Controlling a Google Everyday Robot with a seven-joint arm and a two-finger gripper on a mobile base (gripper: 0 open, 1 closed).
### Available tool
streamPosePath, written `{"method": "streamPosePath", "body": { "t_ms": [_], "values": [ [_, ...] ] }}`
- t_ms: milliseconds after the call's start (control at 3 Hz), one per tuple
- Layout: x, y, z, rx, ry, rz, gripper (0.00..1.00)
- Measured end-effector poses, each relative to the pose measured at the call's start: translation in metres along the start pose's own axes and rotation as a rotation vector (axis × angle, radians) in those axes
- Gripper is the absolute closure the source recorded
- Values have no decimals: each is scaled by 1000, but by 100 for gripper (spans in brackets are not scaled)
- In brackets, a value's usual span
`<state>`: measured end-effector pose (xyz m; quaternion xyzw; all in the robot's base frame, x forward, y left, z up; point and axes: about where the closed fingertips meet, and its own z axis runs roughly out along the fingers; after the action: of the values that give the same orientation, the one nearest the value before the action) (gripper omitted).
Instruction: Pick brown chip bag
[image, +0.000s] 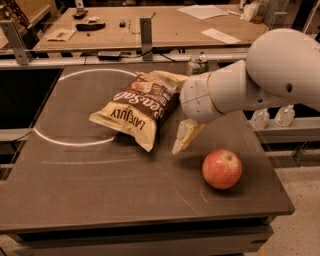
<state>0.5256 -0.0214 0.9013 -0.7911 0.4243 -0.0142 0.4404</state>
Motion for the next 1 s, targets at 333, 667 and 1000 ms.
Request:
{"method": "streamPosePath", "body": {
  "t_ms": [333, 667, 1000],
  "values": [
    [1, -5, 15, 25, -17, -36, 0],
    [8, -10, 30, 52, -27, -75, 0],
    [15, -18, 44, 80, -18, -75, 0]
  ]
}}
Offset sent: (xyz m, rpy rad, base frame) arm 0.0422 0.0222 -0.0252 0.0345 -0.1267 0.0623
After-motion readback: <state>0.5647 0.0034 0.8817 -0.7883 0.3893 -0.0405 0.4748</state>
